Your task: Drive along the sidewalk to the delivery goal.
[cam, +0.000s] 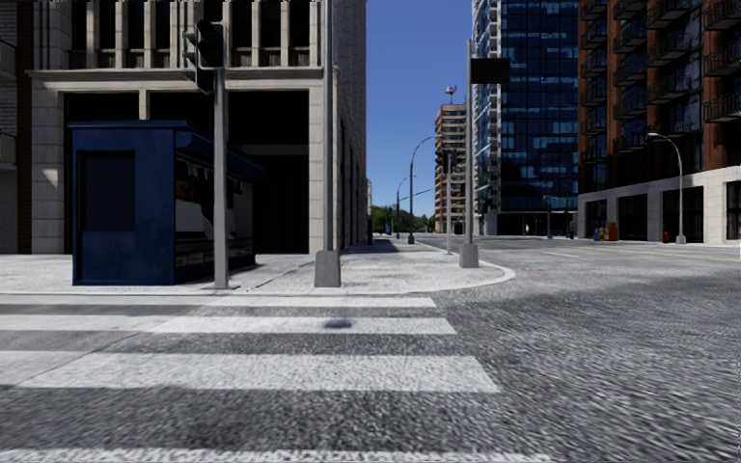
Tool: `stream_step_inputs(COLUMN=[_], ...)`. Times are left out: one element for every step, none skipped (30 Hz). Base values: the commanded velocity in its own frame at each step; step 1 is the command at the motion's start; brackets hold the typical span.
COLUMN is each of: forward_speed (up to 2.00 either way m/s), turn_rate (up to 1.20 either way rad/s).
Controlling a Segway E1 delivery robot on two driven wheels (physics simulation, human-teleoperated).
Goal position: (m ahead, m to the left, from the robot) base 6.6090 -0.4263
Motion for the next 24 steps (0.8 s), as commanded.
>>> stream_step_inputs(forward_speed=[2.00,2.00,2.00,2.00,2.00,2.00,2.00,2.00,2.00,2.00,2.00,2.00,2.00,2.00,2.00,2.00,2.00,2.00,2.00,2.00,2.00,2.00,2.00,2.00], turn_rate=[-0.25,-0.25,-0.25,-0.25,-0.25,-0.25,-0.26,-0.26,-0.26,-0.24,0.00,0.00,0.00,0.00,0.00,0.00,0.00,0.00,0.00,0.00,0.00,0.00,0.00,0.00])
